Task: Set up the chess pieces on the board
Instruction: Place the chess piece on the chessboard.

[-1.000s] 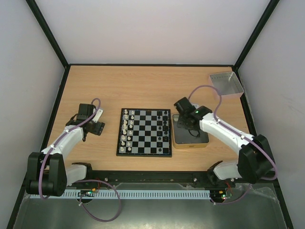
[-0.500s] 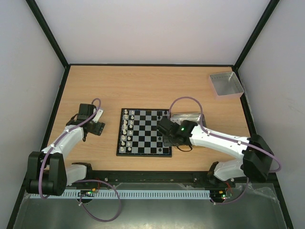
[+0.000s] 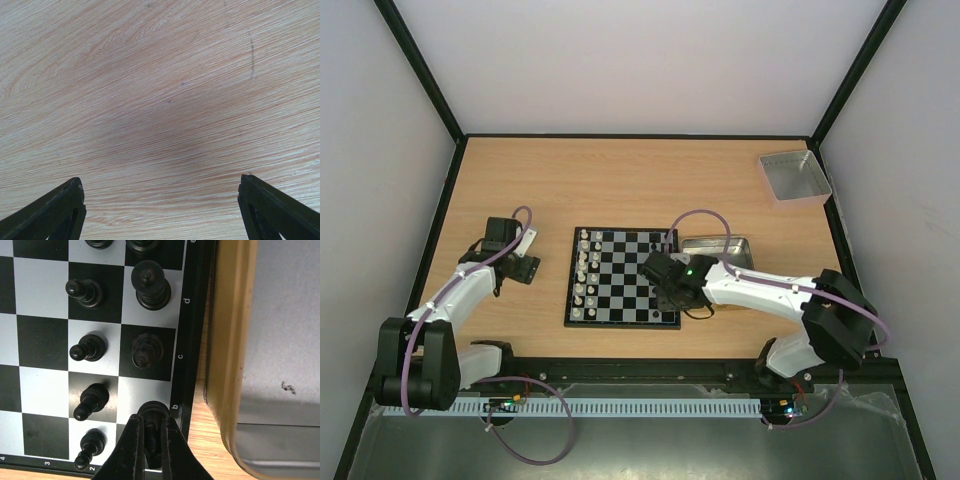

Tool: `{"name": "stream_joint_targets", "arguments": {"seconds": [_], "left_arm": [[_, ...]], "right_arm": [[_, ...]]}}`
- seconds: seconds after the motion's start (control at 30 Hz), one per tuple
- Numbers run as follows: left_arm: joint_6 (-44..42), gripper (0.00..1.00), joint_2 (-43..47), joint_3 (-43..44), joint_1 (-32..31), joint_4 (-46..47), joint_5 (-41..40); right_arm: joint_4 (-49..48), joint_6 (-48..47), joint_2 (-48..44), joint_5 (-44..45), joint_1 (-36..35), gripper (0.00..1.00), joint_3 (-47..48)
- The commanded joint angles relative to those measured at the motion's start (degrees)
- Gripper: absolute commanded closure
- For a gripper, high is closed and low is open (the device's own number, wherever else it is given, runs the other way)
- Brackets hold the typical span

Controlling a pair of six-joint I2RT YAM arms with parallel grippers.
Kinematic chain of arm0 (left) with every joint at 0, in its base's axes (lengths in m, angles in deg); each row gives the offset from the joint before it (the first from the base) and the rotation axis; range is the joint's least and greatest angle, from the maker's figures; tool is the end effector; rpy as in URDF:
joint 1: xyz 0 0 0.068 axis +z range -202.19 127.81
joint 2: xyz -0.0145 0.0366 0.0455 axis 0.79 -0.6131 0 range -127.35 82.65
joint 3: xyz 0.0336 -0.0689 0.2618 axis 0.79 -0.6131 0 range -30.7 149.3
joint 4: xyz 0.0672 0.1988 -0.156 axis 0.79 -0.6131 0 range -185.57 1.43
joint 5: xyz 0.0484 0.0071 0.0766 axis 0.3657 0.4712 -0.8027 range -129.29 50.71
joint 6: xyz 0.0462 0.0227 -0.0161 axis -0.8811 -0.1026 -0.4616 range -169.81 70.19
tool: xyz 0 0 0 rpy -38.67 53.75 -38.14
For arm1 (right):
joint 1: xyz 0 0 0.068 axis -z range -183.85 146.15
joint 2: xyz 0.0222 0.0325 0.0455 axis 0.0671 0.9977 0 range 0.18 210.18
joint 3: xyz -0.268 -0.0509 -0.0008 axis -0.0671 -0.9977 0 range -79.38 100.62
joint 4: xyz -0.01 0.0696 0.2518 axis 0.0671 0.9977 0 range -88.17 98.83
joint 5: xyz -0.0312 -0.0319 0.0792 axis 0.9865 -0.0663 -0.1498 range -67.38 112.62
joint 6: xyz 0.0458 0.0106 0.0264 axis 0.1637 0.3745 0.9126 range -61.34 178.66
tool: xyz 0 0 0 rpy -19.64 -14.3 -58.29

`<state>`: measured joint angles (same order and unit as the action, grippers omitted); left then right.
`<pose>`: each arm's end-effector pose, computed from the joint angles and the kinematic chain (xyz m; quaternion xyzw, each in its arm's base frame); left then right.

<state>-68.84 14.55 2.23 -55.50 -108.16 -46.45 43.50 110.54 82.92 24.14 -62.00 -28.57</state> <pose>0.2193 -0.0083 0.1769 0.1657 0.9369 0.1003 0.2911 0.1366 0.2180 0.1917 -0.0522 0.9883 0.1093 0.0925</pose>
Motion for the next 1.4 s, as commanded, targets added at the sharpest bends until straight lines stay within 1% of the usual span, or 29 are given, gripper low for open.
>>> {"name": "stream_joint_targets", "arguments": {"seconds": [0.0, 0.4, 0.67, 1.1, 1.37], "left_arm": [[0.22, 0.16, -0.33, -0.58, -0.2, 0.26, -0.58], [0.22, 0.17, 0.06, -0.61, -0.2, 0.17, -0.53], [0.22, 0.16, 0.23, -0.66, -0.2, 0.27, -0.49], [0.22, 0.17, 0.38, -0.68, -0.2, 0.27, -0.4], [0.2, 0.16, 0.29, -0.67, -0.2, 0.35, -0.33]], "right_arm": [[-1.81, 0.04, 1.72, -0.18, -0.4, 0.98, 0.16], [-3.09, -0.77, 5.78, 0.32, -0.39, 0.98, 1.3], [-3.0, -0.8, 6.55, 0.25, -0.4, 0.97, 1.54], [-2.14, -1.03, 7.13, 0.41, -0.39, 0.86, 2.5], [-1.76, -1.06, 6.83, 0.43, -0.39, 0.84, 2.6]]}}
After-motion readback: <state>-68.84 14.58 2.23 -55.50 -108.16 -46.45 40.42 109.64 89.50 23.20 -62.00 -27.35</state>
